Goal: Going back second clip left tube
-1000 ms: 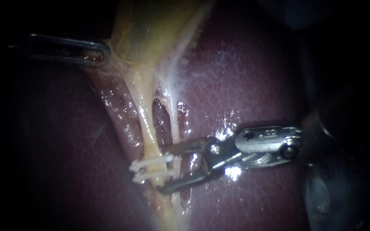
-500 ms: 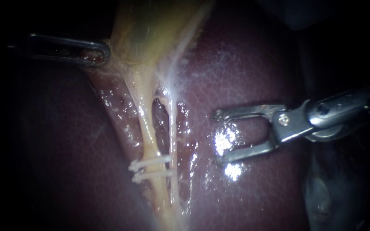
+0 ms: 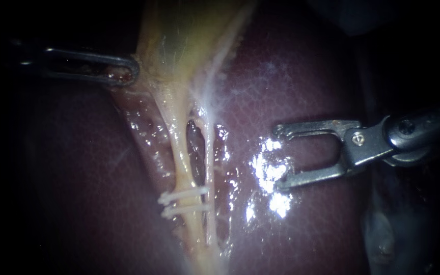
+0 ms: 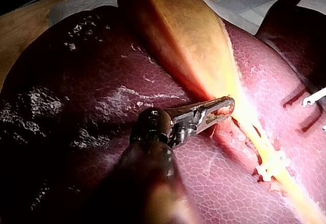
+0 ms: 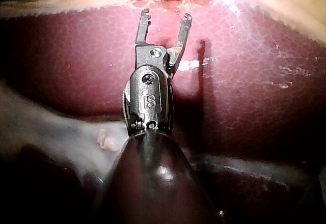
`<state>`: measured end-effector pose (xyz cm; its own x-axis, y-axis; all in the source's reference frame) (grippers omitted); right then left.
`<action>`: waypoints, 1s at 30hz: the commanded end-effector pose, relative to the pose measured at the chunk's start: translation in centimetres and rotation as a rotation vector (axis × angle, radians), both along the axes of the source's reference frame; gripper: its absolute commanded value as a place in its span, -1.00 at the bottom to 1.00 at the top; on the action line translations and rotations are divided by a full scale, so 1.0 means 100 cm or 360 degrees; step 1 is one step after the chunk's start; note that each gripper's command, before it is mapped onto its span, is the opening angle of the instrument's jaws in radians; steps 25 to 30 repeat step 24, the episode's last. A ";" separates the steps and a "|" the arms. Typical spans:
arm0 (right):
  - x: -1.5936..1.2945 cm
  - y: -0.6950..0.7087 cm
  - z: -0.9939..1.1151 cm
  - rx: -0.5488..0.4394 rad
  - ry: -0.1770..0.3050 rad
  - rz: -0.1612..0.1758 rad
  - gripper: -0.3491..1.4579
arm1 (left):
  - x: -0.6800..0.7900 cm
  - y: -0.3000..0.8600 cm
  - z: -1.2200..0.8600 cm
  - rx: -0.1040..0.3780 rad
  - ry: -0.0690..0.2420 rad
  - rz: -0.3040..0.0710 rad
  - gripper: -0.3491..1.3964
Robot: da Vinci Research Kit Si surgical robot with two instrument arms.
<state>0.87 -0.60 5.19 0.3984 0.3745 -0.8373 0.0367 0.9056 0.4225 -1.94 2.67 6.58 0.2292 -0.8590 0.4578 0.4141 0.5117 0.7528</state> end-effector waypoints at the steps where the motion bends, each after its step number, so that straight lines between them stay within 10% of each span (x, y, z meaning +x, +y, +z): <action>1: 0.0000 -0.0001 0.0001 0.0000 0.0000 -0.0001 -0.06 | -0.0004 -0.0003 0.0005 -0.0005 0.0000 0.0006 -1.00; 8: -0.0002 -0.0001 0.0001 0.0000 0.0001 -0.0002 -0.06 | -0.0024 -0.0012 0.0033 -0.0010 -0.0004 0.0036 -1.00; 30: -0.0003 -0.0002 0.0002 -0.0001 0.0001 -0.0003 -0.06 | -0.0025 -0.0012 0.0036 -0.0011 0.0001 0.0039 -1.00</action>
